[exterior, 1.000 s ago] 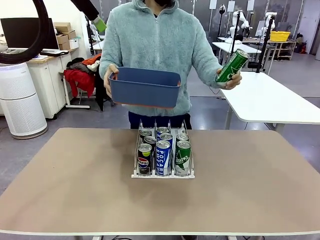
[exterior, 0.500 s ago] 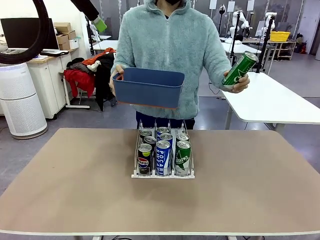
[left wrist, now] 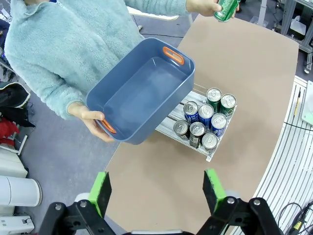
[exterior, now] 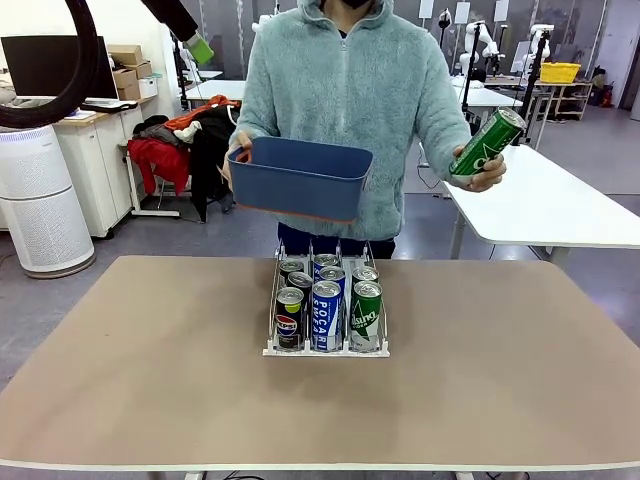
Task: Fill the beverage cans into the dispenser.
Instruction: Pick up the Sprite handed by the human.
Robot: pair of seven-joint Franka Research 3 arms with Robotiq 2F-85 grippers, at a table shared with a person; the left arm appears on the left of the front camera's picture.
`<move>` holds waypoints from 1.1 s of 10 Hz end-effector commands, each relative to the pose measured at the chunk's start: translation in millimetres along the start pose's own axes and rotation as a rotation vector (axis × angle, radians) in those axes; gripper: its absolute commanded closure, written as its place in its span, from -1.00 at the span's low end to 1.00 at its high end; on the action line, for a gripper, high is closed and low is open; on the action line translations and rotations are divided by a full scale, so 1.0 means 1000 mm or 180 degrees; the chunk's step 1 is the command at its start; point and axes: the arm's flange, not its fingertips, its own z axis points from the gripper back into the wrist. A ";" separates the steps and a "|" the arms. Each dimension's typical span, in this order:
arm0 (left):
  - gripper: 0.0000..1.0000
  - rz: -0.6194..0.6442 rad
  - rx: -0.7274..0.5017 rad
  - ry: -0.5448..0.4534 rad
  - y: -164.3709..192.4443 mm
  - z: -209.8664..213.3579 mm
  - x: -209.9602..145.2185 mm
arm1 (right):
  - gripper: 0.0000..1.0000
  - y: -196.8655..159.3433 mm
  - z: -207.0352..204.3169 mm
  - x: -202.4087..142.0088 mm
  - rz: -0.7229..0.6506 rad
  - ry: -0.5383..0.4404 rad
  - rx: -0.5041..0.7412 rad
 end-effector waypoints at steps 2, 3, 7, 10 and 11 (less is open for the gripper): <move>-1.00 -0.0006 0.0008 -0.0011 0.000 0.001 0.000 | -1.00 0.002 0.000 -0.001 0.0001 0.0002 0.0008; -1.00 -0.0006 0.0008 -0.0011 0.000 0.001 0.000 | -1.00 0.002 0.000 -0.001 0.0001 0.0002 0.0008; -1.00 -0.0006 0.0008 -0.0011 0.000 0.001 0.000 | -1.00 0.002 0.000 -0.001 0.0001 0.0002 0.0008; -1.00 -0.0006 0.0008 -0.0011 0.000 0.001 0.000 | -1.00 0.002 0.000 -0.001 0.0001 0.0002 0.0008; -1.00 -0.0006 0.0008 -0.0011 0.000 0.001 0.000 | -1.00 0.002 0.000 -0.001 0.0001 0.0002 0.0008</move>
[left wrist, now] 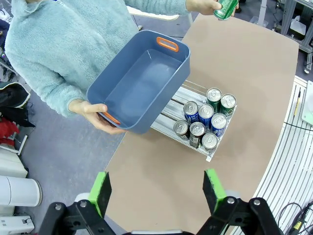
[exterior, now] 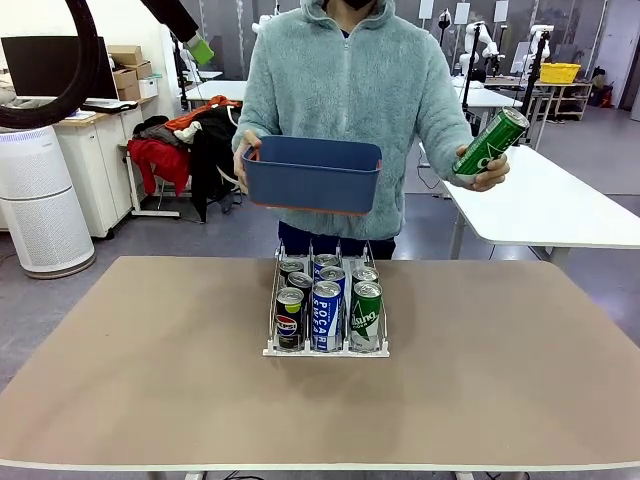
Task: Fill the beverage cans into the dispenser.
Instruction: Pick up the Sprite handed by the human.
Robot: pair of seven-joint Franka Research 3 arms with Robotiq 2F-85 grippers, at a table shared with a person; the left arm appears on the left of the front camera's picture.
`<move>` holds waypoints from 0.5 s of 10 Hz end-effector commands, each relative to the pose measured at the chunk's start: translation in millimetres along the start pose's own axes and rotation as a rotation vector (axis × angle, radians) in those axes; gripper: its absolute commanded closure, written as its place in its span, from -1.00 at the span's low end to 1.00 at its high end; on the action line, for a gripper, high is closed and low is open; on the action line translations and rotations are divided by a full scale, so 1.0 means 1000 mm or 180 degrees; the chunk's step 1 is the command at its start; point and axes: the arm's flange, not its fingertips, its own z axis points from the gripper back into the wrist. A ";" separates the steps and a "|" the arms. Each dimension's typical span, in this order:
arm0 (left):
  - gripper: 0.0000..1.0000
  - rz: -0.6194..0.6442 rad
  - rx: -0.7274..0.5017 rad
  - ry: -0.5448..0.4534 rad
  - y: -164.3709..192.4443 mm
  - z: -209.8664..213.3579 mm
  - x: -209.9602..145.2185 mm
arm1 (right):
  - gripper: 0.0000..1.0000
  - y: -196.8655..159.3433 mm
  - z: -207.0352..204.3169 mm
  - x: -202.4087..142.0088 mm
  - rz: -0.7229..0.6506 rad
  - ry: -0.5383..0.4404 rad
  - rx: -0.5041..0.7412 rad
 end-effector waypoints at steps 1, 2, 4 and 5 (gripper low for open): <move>-1.00 -0.0006 0.0008 -0.0011 0.000 0.001 0.000 | -1.00 0.000 0.000 0.000 0.0000 0.0000 0.0000; -1.00 -0.0006 0.0008 -0.0011 0.000 0.001 0.000 | -1.00 0.001 -0.006 -0.002 -0.0088 0.0041 0.0067; -1.00 -0.0006 0.0008 -0.0011 0.000 0.001 0.000 | -1.00 -0.008 -0.020 -0.003 -0.0033 0.0094 0.0279; -1.00 -0.0006 0.0008 -0.0011 0.000 0.001 0.000 | -1.00 -0.003 -0.029 -0.003 -0.0074 0.0162 0.0334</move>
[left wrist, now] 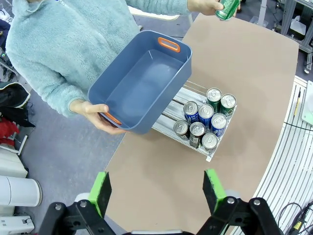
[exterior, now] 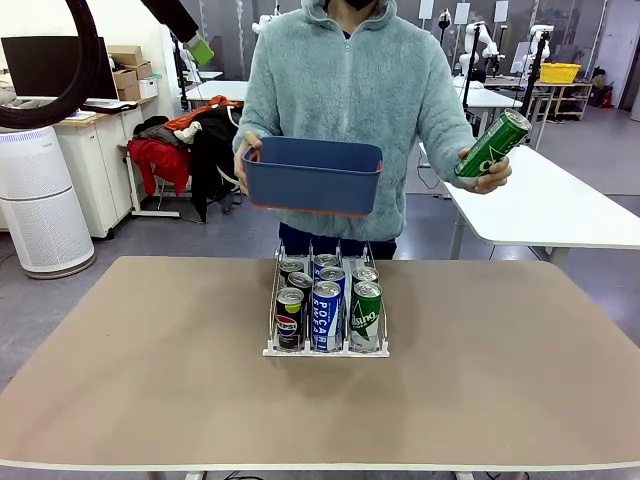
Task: Fill the beverage cans into the dispenser.
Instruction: Pick up the Sprite handed by the human.
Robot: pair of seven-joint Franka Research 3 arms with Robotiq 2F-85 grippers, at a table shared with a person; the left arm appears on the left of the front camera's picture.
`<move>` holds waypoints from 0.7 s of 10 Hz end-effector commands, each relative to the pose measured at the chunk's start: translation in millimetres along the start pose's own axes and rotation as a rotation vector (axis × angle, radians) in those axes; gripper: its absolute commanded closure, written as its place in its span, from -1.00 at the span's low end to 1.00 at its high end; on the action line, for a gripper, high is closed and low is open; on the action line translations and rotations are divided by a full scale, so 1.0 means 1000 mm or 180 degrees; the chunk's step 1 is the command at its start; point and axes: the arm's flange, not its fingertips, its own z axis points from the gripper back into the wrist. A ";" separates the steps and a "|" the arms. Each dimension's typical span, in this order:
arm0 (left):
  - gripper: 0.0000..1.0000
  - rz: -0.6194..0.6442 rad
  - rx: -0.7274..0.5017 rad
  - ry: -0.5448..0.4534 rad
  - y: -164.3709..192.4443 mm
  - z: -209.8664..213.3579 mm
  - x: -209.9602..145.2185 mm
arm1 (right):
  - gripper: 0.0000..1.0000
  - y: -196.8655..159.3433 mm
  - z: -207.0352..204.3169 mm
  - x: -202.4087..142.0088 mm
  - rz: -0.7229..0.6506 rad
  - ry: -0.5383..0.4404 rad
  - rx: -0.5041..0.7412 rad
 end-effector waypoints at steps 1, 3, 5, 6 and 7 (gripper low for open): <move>-1.00 -0.0006 0.0007 -0.0010 0.000 0.001 0.000 | -1.00 0.003 -0.013 0.001 -0.0002 0.0065 0.0204; -1.00 -0.0006 0.0007 -0.0010 0.000 0.001 0.000 | -1.00 -0.001 -0.031 0.002 0.0041 0.0092 0.0290; -1.00 -0.0006 0.0007 -0.0010 0.000 0.001 0.000 | -1.00 -0.003 -0.057 0.000 0.0065 0.0096 0.0390; -1.00 -0.0006 0.0007 -0.0010 0.000 0.001 0.000 | -1.00 -0.001 -0.065 0.000 0.0075 0.0076 0.0345; -1.00 -0.0006 0.0007 -0.0010 0.000 0.001 0.000 | -1.00 0.001 -0.076 0.000 0.0079 0.0016 0.0329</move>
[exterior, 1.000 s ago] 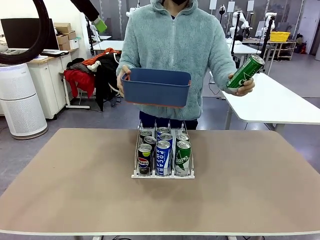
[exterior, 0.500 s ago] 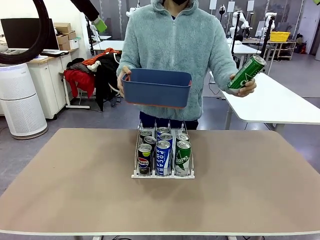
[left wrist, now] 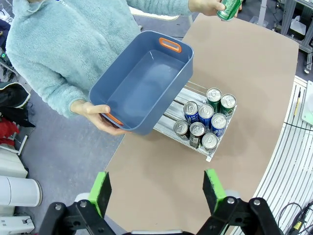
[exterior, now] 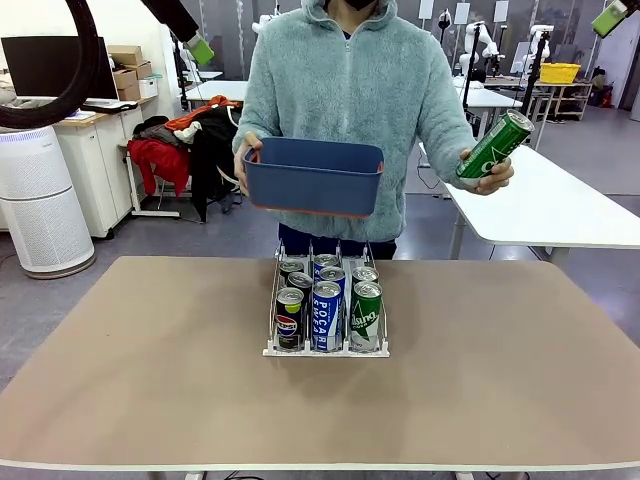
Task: Fill the beverage cans into the dispenser.
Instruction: Pick up the Sprite handed by the human.
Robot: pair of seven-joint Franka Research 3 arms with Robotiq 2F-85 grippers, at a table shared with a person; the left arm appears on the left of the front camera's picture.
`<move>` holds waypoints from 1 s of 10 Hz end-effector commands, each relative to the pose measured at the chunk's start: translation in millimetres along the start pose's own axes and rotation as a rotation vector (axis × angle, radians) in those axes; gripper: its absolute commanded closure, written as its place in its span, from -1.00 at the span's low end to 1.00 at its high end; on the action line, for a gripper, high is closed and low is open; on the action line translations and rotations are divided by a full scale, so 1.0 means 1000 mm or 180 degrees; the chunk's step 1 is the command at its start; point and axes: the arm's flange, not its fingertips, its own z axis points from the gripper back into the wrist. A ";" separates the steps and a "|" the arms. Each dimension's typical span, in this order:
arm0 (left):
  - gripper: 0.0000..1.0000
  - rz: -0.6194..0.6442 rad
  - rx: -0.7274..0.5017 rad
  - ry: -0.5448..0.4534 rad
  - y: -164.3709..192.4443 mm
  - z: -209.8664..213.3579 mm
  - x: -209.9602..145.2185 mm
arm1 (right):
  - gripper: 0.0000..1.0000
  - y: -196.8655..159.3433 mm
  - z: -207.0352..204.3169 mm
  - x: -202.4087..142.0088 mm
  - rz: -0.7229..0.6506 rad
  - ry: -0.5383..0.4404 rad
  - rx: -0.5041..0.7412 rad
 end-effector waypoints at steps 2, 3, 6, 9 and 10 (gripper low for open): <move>-1.00 -0.0005 0.0007 -0.0010 0.000 0.001 0.000 | -1.00 0.006 -0.022 -0.006 0.0062 -0.0190 -0.0020; -1.00 -0.0005 0.0007 -0.0010 0.000 0.001 0.000 | -1.00 0.005 -0.025 -0.006 0.0043 -0.0181 -0.0036; -1.00 -0.0005 0.0007 -0.0010 0.000 0.001 0.000 | -1.00 0.001 -0.035 -0.004 0.0060 -0.0111 -0.0070; -1.00 -0.0005 0.0007 -0.0010 0.000 0.001 0.000 | -1.00 -0.005 -0.026 0.003 0.0003 -0.0116 -0.0108; -1.00 -0.0005 0.0007 -0.0010 0.000 0.001 0.000 | -1.00 -0.005 -0.026 0.003 0.0003 -0.0116 -0.0108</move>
